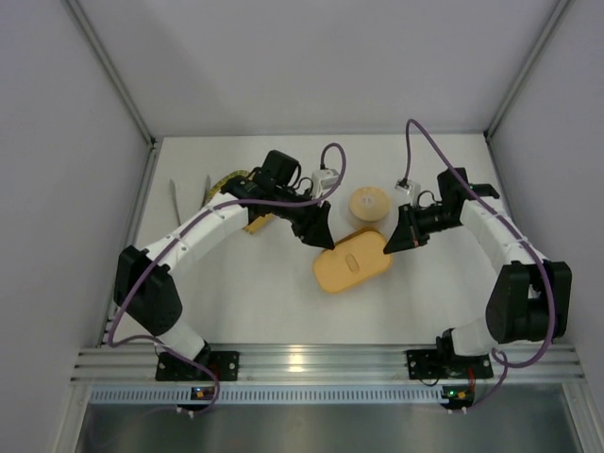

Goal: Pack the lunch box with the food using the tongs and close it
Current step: Close the box lid on the packing box.

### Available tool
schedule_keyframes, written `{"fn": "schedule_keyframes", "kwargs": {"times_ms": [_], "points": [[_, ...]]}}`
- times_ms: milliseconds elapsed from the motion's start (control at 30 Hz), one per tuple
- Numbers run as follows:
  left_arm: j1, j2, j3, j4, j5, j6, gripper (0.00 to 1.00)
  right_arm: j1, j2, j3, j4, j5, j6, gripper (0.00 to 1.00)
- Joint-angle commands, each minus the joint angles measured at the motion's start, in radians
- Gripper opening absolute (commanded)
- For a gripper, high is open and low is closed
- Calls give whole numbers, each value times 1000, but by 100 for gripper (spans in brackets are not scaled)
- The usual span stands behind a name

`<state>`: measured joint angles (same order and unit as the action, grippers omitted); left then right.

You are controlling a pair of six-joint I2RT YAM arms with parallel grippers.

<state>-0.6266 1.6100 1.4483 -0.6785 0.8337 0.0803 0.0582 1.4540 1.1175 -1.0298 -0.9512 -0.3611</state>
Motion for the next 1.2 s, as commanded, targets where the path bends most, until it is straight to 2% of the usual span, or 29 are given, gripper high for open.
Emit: {"fn": "schedule_keyframes", "kwargs": {"times_ms": [0, 200, 400, 533, 667, 867, 1033, 1167], "points": [[-2, 21, -29, 66, 19, -28, 52, 19, 8, 1, 45, -47, 7, 0], [-25, 65, -16, 65, -105, -24, 52, 20, 12, 8, 19, -72, -19, 0], [-33, 106, 9, 39, -105, -7, 53, 26, 16, 13, -27, -89, -65, 0], [-41, 119, 17, 33, -70, -1, 44, 26, 12, 10, -26, -84, -67, 0], [-42, 125, 14, 36, -50, -4, 27, 26, 16, 11, -23, -84, -65, 0], [-42, 133, 9, 48, -59, -13, 18, 26, 22, 5, -16, -77, -62, 0], [-42, 133, 7, 65, -62, -30, 0, 26, 28, 1, -15, -75, -62, 0], [-42, 136, 6, 82, -42, -40, 0, 26, 31, -2, 10, -64, -45, 0]]}}
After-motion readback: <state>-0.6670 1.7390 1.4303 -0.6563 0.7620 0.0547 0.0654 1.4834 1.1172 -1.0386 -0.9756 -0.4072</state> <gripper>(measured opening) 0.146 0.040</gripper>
